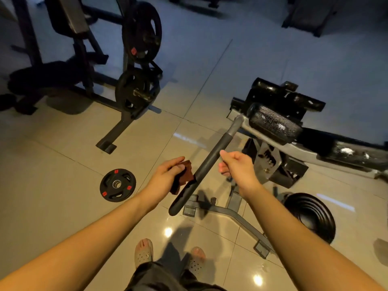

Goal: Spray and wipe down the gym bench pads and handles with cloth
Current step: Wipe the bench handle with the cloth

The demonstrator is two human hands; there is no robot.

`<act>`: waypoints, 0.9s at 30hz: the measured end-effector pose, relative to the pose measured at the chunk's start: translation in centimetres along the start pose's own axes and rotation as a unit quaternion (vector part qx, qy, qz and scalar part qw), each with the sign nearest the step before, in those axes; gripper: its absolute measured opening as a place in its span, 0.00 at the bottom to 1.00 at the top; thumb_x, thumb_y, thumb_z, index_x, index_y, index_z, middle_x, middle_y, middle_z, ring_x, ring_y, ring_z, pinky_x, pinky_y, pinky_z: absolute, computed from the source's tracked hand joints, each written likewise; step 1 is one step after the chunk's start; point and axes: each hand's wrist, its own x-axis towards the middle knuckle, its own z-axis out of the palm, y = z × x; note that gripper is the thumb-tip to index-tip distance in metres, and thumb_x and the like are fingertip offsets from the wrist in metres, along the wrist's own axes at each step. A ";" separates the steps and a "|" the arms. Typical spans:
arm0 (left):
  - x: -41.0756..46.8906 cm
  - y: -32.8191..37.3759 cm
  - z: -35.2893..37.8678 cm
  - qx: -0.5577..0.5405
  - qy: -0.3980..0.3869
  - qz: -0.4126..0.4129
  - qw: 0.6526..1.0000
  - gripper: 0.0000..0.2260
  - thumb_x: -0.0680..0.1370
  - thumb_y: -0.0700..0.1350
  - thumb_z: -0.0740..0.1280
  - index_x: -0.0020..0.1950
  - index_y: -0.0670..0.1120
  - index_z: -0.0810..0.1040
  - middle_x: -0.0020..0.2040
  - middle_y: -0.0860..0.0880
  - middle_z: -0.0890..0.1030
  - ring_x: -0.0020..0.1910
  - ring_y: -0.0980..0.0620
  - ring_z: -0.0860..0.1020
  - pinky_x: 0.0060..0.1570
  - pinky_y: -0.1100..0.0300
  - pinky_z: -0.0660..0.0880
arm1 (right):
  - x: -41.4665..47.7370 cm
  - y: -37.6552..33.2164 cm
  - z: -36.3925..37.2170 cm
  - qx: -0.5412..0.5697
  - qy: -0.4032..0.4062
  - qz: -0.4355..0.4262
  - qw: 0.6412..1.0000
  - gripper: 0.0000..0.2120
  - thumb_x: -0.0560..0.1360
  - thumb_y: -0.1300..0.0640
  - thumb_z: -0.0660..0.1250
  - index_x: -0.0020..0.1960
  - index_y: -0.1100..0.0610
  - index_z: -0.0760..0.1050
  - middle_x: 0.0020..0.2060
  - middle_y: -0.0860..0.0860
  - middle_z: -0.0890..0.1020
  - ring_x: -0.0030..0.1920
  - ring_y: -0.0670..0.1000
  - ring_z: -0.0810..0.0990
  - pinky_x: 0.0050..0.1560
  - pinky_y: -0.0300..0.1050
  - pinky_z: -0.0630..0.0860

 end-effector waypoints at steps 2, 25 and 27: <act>0.6 1.9 1.8 -0.036 -0.017 -0.006 0.999 0.18 0.84 0.40 0.63 0.73 0.52 0.74 0.64 0.44 0.78 0.46 0.48 0.81 0.37 0.60 0.78 | -2.7 0.6 0.5 -0.008 -0.057 0.007 0.998 0.16 0.79 0.45 0.69 0.52 0.58 0.81 0.42 0.52 0.86 0.45 0.51 0.85 0.49 0.48 0.83; 4.6 2.1 3.1 0.168 -0.035 -0.092 0.981 0.11 0.80 0.43 0.72 0.62 0.46 0.82 0.55 0.48 0.83 0.53 0.49 0.81 0.56 0.63 0.78 | -0.6 -0.6 4.2 0.096 0.238 -0.038 0.966 0.12 0.80 0.64 0.67 0.52 0.46 0.73 0.49 0.51 0.82 0.47 0.49 0.84 0.44 0.48 0.85; 4.7 2.0 2.9 0.152 -0.040 -0.081 0.984 0.05 0.80 0.40 0.71 0.54 0.44 0.85 0.48 0.47 0.84 0.43 0.52 0.80 0.38 0.70 0.76 | -3.7 1.8 5.7 0.083 0.201 -0.031 0.976 0.15 0.80 0.66 0.67 0.49 0.44 0.74 0.46 0.50 0.83 0.46 0.51 0.85 0.41 0.47 0.84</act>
